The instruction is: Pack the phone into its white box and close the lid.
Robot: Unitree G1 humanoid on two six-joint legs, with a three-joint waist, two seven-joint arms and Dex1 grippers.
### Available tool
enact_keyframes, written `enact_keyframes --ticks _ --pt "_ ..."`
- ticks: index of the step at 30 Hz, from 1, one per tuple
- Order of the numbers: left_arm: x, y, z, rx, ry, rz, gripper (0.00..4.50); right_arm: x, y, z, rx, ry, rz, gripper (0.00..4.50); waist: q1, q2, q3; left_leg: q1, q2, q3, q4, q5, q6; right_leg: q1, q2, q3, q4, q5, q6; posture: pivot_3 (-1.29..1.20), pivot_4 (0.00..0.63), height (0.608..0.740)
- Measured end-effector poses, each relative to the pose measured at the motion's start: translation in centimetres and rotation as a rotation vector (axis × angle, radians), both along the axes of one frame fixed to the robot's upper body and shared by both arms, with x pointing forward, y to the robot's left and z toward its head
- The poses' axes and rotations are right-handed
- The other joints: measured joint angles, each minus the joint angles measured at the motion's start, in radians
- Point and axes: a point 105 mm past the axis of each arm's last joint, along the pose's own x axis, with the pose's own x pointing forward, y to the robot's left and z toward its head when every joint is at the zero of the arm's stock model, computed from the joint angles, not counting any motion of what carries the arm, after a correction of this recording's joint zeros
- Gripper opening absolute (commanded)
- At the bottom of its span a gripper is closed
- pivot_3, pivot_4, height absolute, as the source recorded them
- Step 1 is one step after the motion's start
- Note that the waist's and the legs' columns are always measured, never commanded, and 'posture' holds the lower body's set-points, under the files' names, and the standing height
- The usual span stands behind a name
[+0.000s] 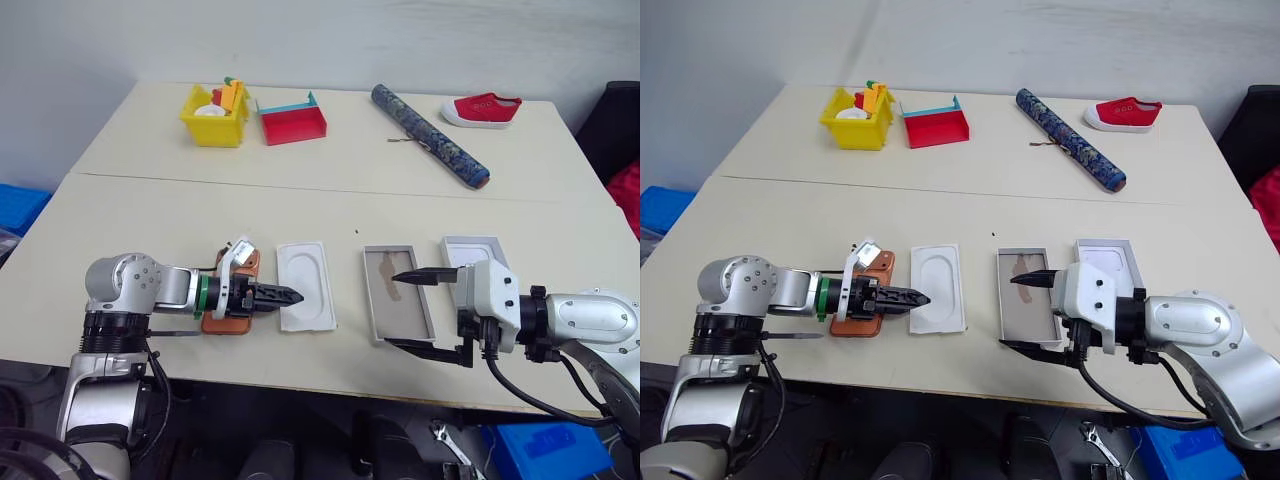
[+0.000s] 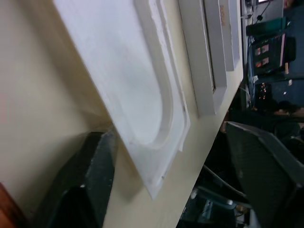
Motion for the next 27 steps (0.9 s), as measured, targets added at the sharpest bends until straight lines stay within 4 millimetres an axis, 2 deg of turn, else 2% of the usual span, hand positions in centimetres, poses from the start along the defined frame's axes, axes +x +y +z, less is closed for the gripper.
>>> enact_keyframes --ticks 5,10,14,15,27 --pt "0.1 -0.3 -0.1 -0.007 0.002 0.003 2.97 0.0 -0.1 -0.3 0.002 0.011 -0.014 4.50 0.002 0.000 0.000 0.000 0.000 0.000 0.000 0.000 -0.001 0.000 0.000 0.000 0.000 0.000 0.000 0.00 0.150 0.740" --pt "0.2 -1.0 -0.9 -0.039 0.034 0.025 1.47 0.0 -0.3 -0.5 0.004 0.020 -0.026 4.50 0.002 0.000 0.000 0.000 0.000 0.000 0.000 0.000 -0.001 0.000 0.000 0.000 0.000 0.000 0.000 0.00 0.150 0.740" --pt "0.5 -1.3 -0.3 -0.077 0.016 0.037 0.19 0.0 -0.5 -0.6 0.004 0.023 -0.030 4.50 0.001 0.000 0.000 0.001 0.000 0.000 0.000 0.001 -0.002 0.001 0.000 0.000 0.001 0.000 0.000 0.00 0.150 0.740" --pt "0.6 -1.3 -0.1 -0.087 0.010 0.039 0.07 0.0 -0.5 -0.6 0.004 0.023 -0.031 4.50 0.001 0.000 0.000 0.002 0.000 0.000 0.000 0.001 -0.002 0.001 0.000 0.000 0.000 0.000 0.000 0.00 0.150 0.740" --pt "0.9 -1.3 0.1 -0.124 -0.008 0.088 0.07 -0.1 -1.7 -1.3 0.001 0.049 -0.068 4.50 0.001 0.000 -0.001 0.002 0.000 0.000 0.000 0.003 -0.005 0.001 0.000 0.000 0.002 0.000 0.000 0.00 0.150 0.740"
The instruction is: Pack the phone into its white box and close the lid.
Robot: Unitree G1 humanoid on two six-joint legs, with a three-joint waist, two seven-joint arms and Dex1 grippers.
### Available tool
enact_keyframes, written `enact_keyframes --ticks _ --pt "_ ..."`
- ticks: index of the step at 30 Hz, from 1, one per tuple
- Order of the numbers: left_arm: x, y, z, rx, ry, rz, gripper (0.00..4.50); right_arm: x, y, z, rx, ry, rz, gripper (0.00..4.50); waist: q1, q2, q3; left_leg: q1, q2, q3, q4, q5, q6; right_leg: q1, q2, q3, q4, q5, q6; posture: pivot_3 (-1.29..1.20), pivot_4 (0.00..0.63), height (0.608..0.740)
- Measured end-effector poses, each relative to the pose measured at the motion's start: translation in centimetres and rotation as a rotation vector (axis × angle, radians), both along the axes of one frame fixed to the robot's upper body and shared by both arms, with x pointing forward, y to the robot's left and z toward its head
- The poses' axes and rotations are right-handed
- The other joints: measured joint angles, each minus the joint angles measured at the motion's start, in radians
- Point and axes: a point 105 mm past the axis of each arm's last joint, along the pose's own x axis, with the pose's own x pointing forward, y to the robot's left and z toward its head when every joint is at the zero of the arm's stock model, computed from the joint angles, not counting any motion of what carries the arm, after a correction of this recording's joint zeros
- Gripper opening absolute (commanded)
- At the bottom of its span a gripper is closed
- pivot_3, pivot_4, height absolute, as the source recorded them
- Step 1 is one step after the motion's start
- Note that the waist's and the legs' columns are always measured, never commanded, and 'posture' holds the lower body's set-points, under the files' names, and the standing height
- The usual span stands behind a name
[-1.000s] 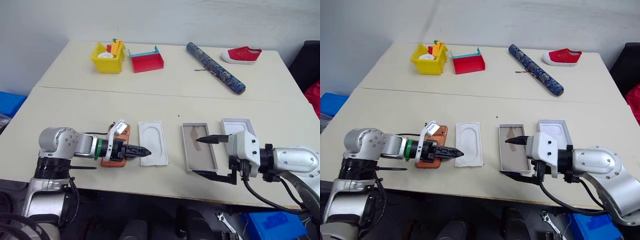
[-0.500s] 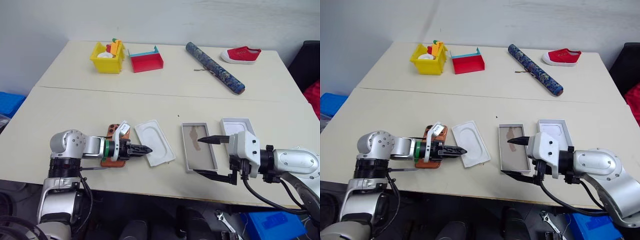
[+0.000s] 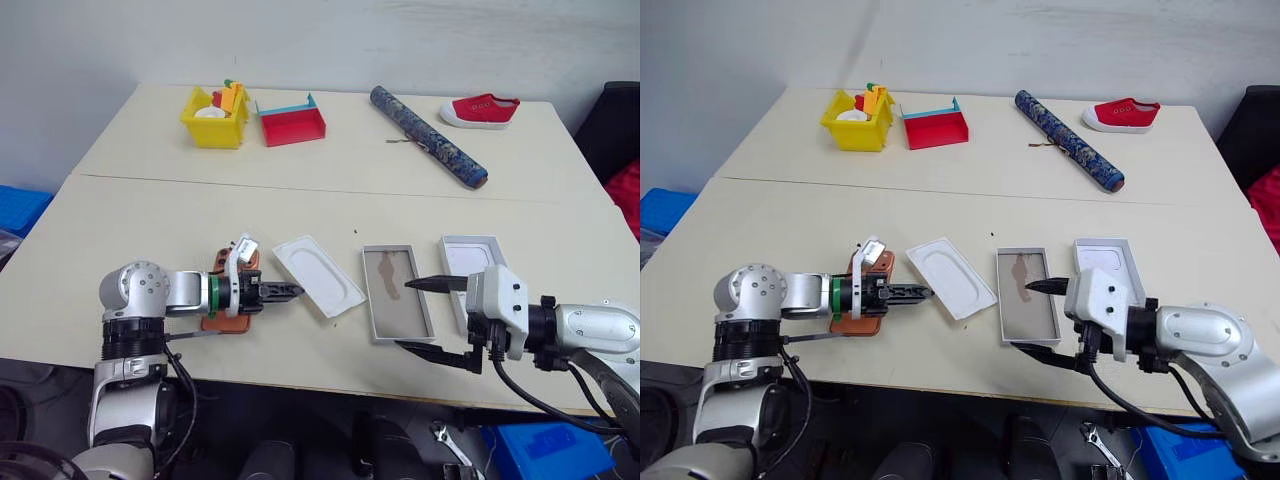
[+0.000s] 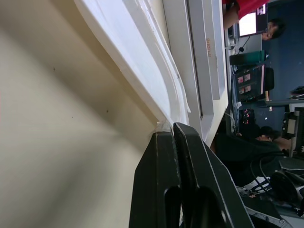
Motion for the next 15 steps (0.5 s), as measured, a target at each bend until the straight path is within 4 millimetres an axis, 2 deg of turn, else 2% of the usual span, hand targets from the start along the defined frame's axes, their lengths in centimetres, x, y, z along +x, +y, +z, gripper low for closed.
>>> enact_keyframes --ticks 10,13,15 --pt "-0.1 0.9 0.1 0.032 -0.014 0.025 0.07 0.1 -0.1 0.0 0.001 -0.001 0.000 4.50 -0.002 -0.001 0.000 -0.001 0.001 -0.001 0.000 0.000 0.000 -0.001 0.000 0.000 0.000 0.000 0.000 0.00 0.150 0.740" --pt "-0.6 1.5 -0.3 0.104 -0.019 0.027 0.65 0.1 -0.1 0.0 0.001 0.000 0.000 4.50 -0.001 -0.001 0.001 -0.001 0.000 -0.001 -0.001 0.000 0.000 -0.001 0.000 0.000 0.000 0.000 0.000 0.00 0.150 0.740" --pt "-0.9 1.5 -0.6 0.133 -0.019 0.016 1.23 0.1 -0.1 0.0 0.001 0.000 0.000 4.50 -0.001 -0.001 0.000 -0.001 0.000 -0.001 -0.001 0.000 0.000 -0.001 0.000 0.000 0.000 0.000 0.000 0.00 0.150 0.740"
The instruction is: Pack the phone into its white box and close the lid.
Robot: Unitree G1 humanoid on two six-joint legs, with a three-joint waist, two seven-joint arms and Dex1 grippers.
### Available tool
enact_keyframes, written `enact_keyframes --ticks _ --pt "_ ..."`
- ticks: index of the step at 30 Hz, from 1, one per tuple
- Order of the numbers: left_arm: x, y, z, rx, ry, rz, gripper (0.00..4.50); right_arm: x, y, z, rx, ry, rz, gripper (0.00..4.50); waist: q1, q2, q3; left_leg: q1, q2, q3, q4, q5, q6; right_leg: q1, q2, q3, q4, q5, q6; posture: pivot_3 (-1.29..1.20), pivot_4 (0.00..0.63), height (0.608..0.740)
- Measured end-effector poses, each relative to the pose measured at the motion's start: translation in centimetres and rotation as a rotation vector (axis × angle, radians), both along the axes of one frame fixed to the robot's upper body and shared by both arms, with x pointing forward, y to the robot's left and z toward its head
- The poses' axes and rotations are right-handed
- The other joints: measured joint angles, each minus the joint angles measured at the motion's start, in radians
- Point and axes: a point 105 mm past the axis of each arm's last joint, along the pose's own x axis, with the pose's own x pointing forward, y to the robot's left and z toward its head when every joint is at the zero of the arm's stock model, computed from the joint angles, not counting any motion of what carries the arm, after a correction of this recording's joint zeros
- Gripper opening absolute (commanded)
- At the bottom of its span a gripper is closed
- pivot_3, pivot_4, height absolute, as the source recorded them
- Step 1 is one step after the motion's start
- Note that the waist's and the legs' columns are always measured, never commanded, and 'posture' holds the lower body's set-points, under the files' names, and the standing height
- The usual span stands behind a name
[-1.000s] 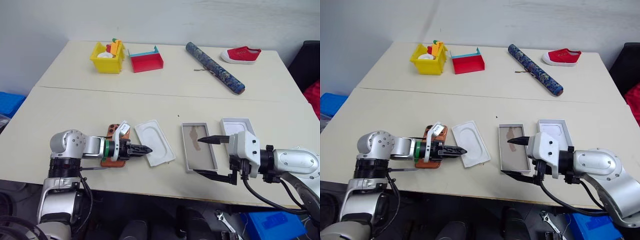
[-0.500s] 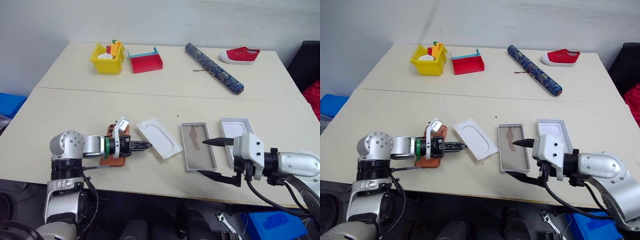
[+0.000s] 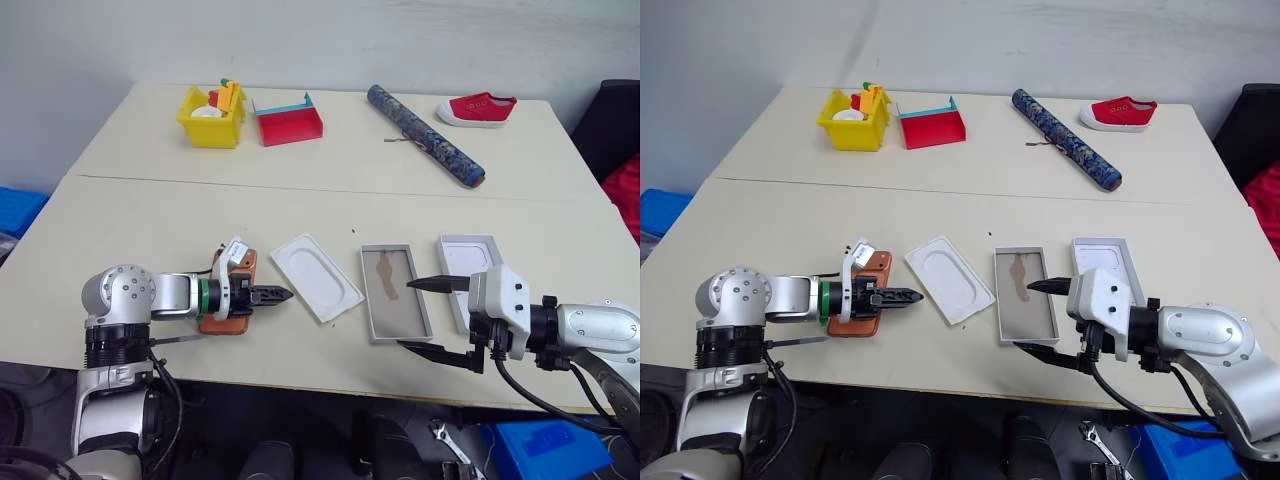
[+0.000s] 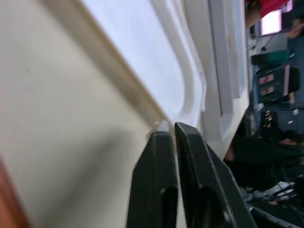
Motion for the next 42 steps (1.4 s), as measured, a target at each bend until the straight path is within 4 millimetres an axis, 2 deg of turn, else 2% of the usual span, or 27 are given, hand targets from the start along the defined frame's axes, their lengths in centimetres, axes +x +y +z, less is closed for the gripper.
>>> enact_keyframes --ticks 4,11,19,22,28,36,39,42 --pt "-0.5 -0.2 0.0 0.023 0.000 -0.015 2.50 0.0 0.0 0.0 0.000 -0.001 -0.001 4.50 0.002 0.000 0.000 -0.001 0.000 -0.001 0.000 0.000 0.000 0.000 0.000 0.000 0.000 0.000 0.000 0.00 0.150 0.740" --pt "-0.3 -2.2 -0.1 0.021 0.003 0.007 2.50 0.1 0.0 -0.1 -0.002 -0.003 -0.008 4.50 0.002 0.000 0.000 -0.001 0.000 -0.001 0.000 0.000 0.000 0.000 0.000 0.000 0.000 0.000 0.000 0.00 0.150 0.740" --pt "0.3 -3.5 -0.4 -0.012 0.017 0.088 2.50 0.2 0.0 -0.1 0.002 -0.007 -0.015 4.50 0.007 -0.001 0.000 0.000 -0.001 -0.001 0.000 0.000 0.000 0.001 -0.001 0.000 0.000 0.000 0.000 0.00 0.150 0.740" --pt "0.5 -3.9 -0.5 -0.032 0.026 0.112 1.98 0.2 0.0 -0.1 0.002 -0.008 -0.018 4.50 0.009 -0.001 0.000 0.000 -0.001 -0.001 0.000 0.000 -0.001 0.001 0.000 -0.001 -0.001 0.000 0.000 0.00 0.150 0.740" --pt "0.8 -4.4 -1.1 -0.060 0.060 0.154 0.12 0.2 0.0 -0.1 0.002 -0.005 -0.022 4.50 0.009 -0.001 0.000 0.000 -0.001 -0.001 0.000 0.000 -0.001 0.001 0.000 -0.001 -0.002 0.000 0.000 0.00 0.150 0.740" --pt "1.1 -4.1 -0.9 -0.101 0.063 0.173 0.02 -0.2 0.1 -0.5 0.000 0.007 -0.020 4.50 0.009 -0.001 0.000 0.001 -0.001 0.000 0.000 0.001 -0.003 0.001 0.000 0.000 -0.002 0.000 0.000 0.00 0.150 0.740" --pt "1.1 -3.4 -0.7 -0.100 0.063 0.168 0.02 -0.3 0.1 -0.7 -0.001 0.018 -0.022 4.50 0.004 -0.001 0.000 0.001 -0.001 -0.001 0.000 0.002 -0.004 0.001 0.000 0.000 -0.002 0.000 0.000 0.00 0.150 0.740" --pt "0.9 -1.9 -0.4 -0.075 0.054 0.145 0.02 -0.5 -0.1 -1.1 -0.011 0.033 -0.027 4.50 -0.005 -0.002 0.001 0.002 0.000 0.000 -0.001 0.002 -0.006 0.000 0.002 0.000 -0.001 0.000 -0.001 0.00 0.150 0.740"
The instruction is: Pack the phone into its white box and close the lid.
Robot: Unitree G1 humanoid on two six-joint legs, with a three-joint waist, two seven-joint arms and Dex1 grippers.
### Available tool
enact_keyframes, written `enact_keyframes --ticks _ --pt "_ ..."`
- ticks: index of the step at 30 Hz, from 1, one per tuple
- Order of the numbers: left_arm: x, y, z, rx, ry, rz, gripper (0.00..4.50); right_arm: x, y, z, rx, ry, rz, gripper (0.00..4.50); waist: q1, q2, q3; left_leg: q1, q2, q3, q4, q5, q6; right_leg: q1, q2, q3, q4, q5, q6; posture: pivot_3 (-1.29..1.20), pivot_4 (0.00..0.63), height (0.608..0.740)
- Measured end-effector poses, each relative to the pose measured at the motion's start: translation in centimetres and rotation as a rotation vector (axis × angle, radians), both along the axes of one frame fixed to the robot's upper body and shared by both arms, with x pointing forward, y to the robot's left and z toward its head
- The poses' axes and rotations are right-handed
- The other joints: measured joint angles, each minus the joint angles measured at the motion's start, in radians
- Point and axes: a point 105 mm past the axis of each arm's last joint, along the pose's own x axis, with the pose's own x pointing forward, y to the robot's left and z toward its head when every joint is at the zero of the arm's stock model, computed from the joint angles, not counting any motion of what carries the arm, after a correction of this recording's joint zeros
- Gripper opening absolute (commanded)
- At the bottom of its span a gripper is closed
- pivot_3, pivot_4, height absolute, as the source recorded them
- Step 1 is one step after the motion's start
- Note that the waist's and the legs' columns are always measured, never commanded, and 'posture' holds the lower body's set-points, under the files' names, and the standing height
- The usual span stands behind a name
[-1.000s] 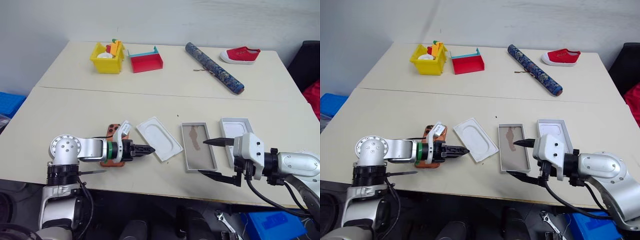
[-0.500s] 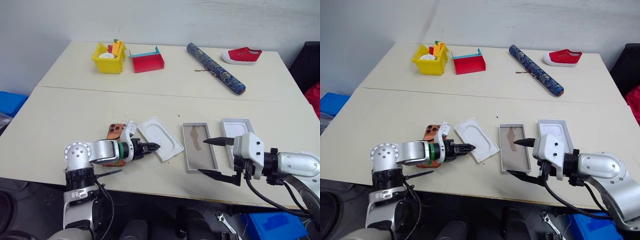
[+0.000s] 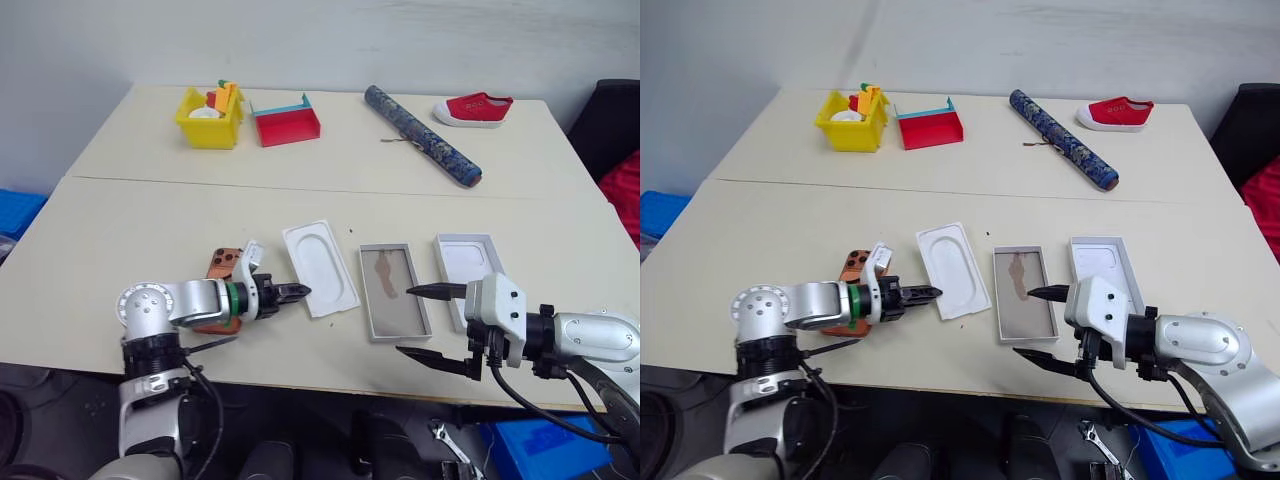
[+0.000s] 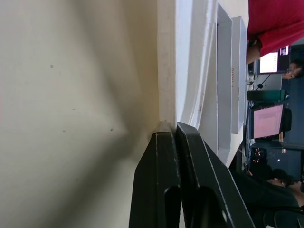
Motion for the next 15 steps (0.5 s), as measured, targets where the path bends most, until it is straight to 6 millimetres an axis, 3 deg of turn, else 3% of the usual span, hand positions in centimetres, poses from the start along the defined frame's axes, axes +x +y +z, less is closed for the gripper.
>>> enact_keyframes --ticks 5,9,12,15 --pt "-1.2 3.2 2.5 0.017 -0.055 -0.094 0.02 -0.1 -0.2 -0.9 -0.038 0.013 -0.009 4.50 0.001 -0.001 0.001 0.000 0.001 -0.001 -0.001 0.000 -0.001 -0.001 0.000 -0.001 0.001 -0.001 -0.002 0.00 0.150 0.740" --pt "-2.4 4.4 3.8 0.008 -0.058 -0.178 0.02 0.0 0.0 -2.0 -0.080 0.023 0.004 4.50 0.005 -0.001 0.001 0.000 0.000 -0.001 -0.001 0.000 -0.001 0.000 -0.001 -0.001 -0.001 -0.001 -0.002 0.00 0.150 0.740" --pt "-3.1 4.8 4.6 -0.017 -0.055 -0.232 0.00 0.7 -0.1 -2.9 -0.124 0.018 0.002 3.89 0.003 -0.001 0.001 -0.001 0.000 -0.001 -0.001 0.000 -0.001 -0.001 -0.001 -0.001 -0.001 -0.001 -0.002 0.00 0.150 0.740" --pt "-3.8 5.1 5.8 -0.057 -0.065 -0.282 0.00 1.5 -0.6 -4.4 -0.177 0.034 0.004 2.86 0.001 -0.001 0.002 -0.001 0.000 -0.002 -0.002 0.000 0.000 -0.001 -0.001 -0.002 -0.001 -0.001 -0.002 0.00 0.150 0.740"
